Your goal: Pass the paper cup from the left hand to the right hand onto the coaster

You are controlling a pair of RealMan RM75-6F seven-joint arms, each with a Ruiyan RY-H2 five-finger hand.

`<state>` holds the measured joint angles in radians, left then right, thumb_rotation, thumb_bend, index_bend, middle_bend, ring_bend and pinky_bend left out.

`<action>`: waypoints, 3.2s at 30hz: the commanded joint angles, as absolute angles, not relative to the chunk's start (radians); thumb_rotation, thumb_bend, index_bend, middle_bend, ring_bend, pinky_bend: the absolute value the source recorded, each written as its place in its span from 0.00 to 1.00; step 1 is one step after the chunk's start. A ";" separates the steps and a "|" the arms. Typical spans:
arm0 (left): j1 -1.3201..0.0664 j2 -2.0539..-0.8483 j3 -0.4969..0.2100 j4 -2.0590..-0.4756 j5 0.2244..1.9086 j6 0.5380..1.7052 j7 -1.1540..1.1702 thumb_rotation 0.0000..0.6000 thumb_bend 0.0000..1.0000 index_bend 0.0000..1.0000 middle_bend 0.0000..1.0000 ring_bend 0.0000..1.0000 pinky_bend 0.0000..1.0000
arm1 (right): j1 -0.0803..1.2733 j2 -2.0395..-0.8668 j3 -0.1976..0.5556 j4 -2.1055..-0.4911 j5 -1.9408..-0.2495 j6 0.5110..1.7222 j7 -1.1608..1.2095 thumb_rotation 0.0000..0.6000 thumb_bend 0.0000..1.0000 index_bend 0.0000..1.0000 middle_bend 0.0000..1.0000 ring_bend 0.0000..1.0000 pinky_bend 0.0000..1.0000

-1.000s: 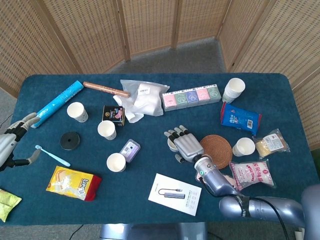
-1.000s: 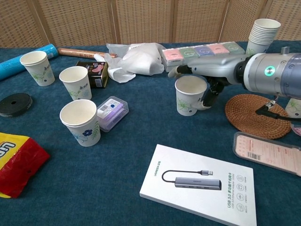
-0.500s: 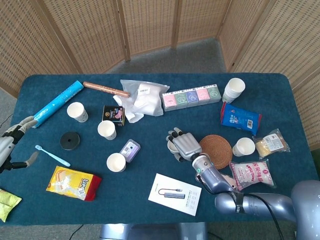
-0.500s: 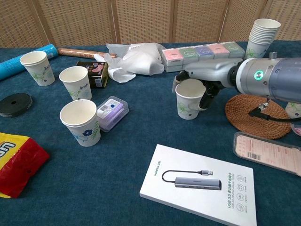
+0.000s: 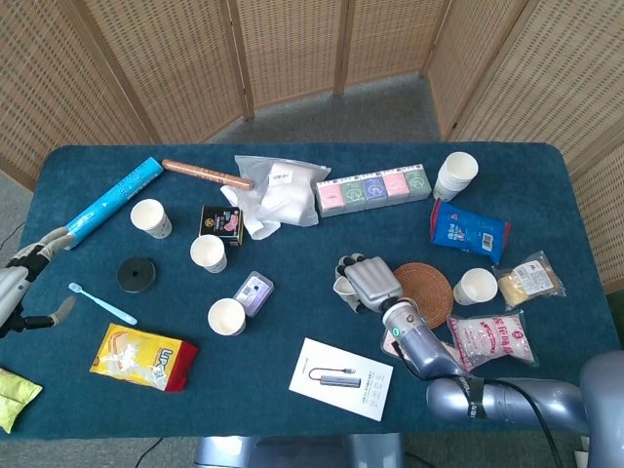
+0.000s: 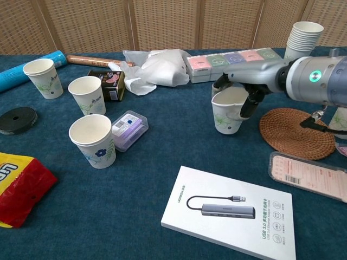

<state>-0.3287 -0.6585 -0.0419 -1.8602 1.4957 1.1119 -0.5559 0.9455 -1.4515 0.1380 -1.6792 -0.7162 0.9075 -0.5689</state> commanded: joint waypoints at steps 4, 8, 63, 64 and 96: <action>-0.338 -0.663 -0.043 -1.863 1.507 1.100 -0.554 0.91 0.47 0.00 0.00 0.00 0.00 | 0.908 -1.359 0.136 -1.730 -0.721 0.949 -0.539 1.00 0.48 0.37 0.23 0.19 0.50; -0.347 -0.670 -0.045 -1.867 1.509 1.090 -0.546 0.91 0.47 0.00 0.00 0.00 0.00 | 0.875 -1.299 0.117 -1.752 -0.724 0.968 -0.522 1.00 0.48 0.37 0.23 0.19 0.50; -0.331 -0.667 -0.040 -1.903 1.538 1.141 -0.550 0.92 0.47 0.00 0.00 0.00 0.00 | 0.774 -1.205 0.031 -1.792 -0.703 0.924 -0.504 1.00 0.40 0.00 0.01 0.00 0.27; -0.331 -0.667 -0.040 -1.902 1.538 1.141 -0.550 0.92 0.47 0.00 0.00 0.00 0.00 | 0.773 -1.199 0.034 -1.799 -0.704 0.920 -0.496 1.00 0.40 0.00 0.00 0.00 0.26; -0.198 -0.829 -0.004 -1.856 1.504 1.328 -0.306 0.92 0.47 0.03 0.00 0.00 0.00 | 0.450 -1.250 0.178 -1.750 -1.165 1.393 -0.084 1.00 0.42 0.00 0.00 0.00 0.15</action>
<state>-0.2186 -0.8061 -0.0144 -1.8601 1.5157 1.3104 -0.3341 0.4834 -1.2544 0.1857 -1.7492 -1.1403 1.3556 -0.0709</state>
